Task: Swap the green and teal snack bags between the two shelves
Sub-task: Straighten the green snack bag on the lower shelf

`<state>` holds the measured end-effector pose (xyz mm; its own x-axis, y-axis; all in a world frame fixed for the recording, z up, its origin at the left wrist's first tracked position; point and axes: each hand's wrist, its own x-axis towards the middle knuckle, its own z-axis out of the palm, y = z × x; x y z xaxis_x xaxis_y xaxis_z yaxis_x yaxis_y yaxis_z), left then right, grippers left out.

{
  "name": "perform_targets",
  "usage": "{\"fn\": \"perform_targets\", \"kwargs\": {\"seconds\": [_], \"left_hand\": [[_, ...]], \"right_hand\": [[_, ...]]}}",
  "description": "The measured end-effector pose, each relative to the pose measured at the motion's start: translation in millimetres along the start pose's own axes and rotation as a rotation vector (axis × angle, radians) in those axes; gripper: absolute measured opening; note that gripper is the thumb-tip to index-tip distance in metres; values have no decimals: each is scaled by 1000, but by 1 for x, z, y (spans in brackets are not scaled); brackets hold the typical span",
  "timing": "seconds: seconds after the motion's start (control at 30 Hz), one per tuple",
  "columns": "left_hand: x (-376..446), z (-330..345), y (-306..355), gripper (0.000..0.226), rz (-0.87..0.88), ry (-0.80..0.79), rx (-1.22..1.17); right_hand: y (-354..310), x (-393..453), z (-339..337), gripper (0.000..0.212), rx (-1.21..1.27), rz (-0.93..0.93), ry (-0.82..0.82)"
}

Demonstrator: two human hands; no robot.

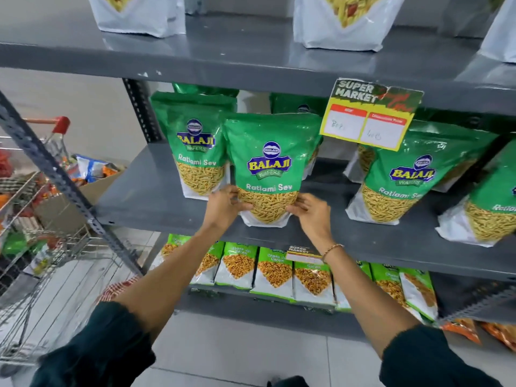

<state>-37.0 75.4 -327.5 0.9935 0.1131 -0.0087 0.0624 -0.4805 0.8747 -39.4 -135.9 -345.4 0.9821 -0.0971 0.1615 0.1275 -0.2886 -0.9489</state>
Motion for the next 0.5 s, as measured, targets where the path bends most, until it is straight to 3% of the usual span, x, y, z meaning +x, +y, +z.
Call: {"fn": "perform_targets", "kwargs": {"seconds": [0.2,0.5], "left_hand": [[33,50,31,49,19,-58,-34],[49,68,30,48,-23,-42,-69]], "right_hand": [[10,23,-44,23,-8,70,107],[26,45,-48,22,-90,69,88]]}}
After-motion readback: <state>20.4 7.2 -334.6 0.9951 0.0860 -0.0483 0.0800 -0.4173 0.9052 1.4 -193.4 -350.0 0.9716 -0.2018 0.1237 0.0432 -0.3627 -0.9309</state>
